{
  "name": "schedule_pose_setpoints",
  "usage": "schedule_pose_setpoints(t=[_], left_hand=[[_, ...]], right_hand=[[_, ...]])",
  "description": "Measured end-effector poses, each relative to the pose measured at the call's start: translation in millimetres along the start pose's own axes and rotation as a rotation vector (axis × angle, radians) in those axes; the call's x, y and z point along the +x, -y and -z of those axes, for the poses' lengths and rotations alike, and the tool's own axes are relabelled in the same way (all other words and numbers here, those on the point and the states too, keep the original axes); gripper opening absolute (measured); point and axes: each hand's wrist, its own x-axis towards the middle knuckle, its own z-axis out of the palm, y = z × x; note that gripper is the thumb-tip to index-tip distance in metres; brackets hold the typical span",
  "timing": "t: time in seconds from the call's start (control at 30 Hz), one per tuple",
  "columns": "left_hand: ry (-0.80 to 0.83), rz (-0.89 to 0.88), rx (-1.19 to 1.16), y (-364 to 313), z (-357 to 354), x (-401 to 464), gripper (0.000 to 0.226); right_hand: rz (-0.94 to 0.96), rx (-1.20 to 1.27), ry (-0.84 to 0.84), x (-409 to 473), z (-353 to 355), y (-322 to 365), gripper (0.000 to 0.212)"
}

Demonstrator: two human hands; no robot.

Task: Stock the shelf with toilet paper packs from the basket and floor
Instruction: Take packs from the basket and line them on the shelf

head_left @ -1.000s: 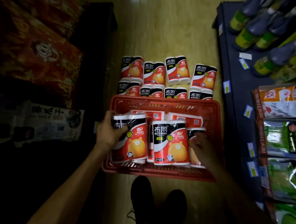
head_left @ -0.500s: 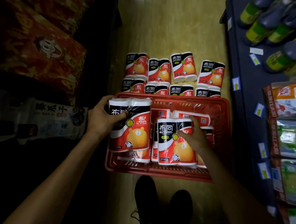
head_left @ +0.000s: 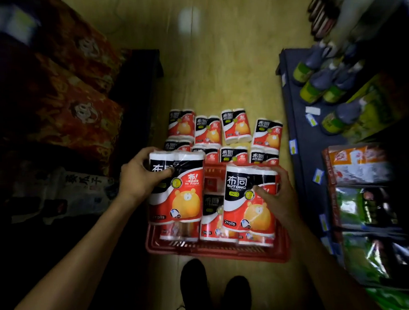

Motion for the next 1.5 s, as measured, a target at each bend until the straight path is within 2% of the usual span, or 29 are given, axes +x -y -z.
schedule_pose_setpoints(t=[0.2,0.4,0.57,0.67,0.83,0.97,1.07,1.23,1.4,1.5], left_hand=[[-0.03,-0.097,0.01,-138,78,-18,0.049],[-0.064,-0.234,-0.016,-286,158,-48,0.045],[-0.083,-0.335,-0.053,-376,205,-65,0.067],[-0.051,-0.402,-0.089,-422,222,-70,0.064],[0.025,-0.512,-0.143,-505,239,-77,0.077],[0.163,-0.67,-0.198,-584,243,-101,0.055],[0.226,-0.85,-0.216,-643,243,-127,0.055],[0.395,-1.064,-0.339,-735,226,-194,0.04],[0.54,-1.257,-0.422,-806,189,-281,0.054],[0.645,-1.312,-0.449,-836,164,-339,0.069]], right_hand=[[0.151,-0.025,-0.041,-38,93,144,0.059],[0.329,-0.054,-0.159,-95,182,298,0.061],[0.402,-0.046,-0.295,-149,247,380,0.063],[0.401,-0.067,-0.382,-181,281,414,0.064],[0.383,-0.12,-0.532,-235,333,460,0.065],[0.375,-0.161,-0.693,-289,375,492,0.068],[0.375,-0.182,-0.839,-343,407,514,0.069],[0.353,-0.201,-1.049,-453,459,528,0.066],[0.309,-0.15,-1.275,-565,502,512,0.062],[0.252,-0.146,-1.42,-628,527,489,0.063]])
